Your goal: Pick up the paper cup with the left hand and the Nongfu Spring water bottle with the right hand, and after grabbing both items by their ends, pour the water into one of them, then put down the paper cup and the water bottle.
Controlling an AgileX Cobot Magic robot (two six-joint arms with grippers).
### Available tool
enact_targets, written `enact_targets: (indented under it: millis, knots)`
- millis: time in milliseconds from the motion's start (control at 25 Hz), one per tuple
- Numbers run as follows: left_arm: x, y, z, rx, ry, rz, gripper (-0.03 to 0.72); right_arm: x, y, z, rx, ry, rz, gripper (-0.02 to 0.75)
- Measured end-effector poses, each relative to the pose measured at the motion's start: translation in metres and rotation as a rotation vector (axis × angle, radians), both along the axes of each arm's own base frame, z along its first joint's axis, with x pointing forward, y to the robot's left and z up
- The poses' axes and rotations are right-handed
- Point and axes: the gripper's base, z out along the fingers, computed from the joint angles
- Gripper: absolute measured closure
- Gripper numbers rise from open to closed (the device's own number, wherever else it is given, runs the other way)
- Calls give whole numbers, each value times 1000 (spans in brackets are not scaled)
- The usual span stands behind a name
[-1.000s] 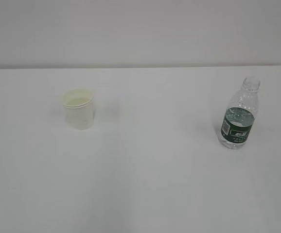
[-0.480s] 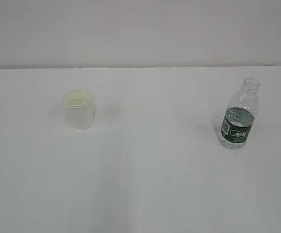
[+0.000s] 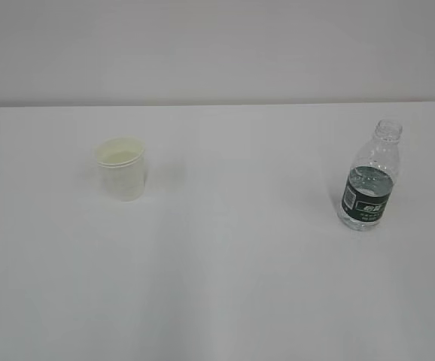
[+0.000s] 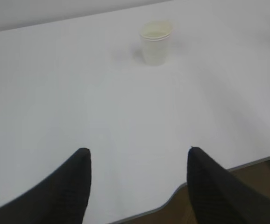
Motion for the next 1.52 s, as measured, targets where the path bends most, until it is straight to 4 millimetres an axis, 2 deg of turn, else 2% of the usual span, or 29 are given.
enact_targets:
  millis: [200, 520, 920, 1520]
  knots:
    - [5, 0, -12, 10, 47, 3, 237, 1, 1, -7, 8, -12, 5, 150]
    - [9, 1, -17, 21, 56, 16, 238, 2, 1, -12, 9, -12, 7, 150]
    - [12, 1, -19, 26, 41, 23, 238, 3, 1, -21, 6, 38, 6, 150]
    - [12, 1, -18, 27, 38, 25, 260, 3, 1, -21, 7, 40, 8, 150]
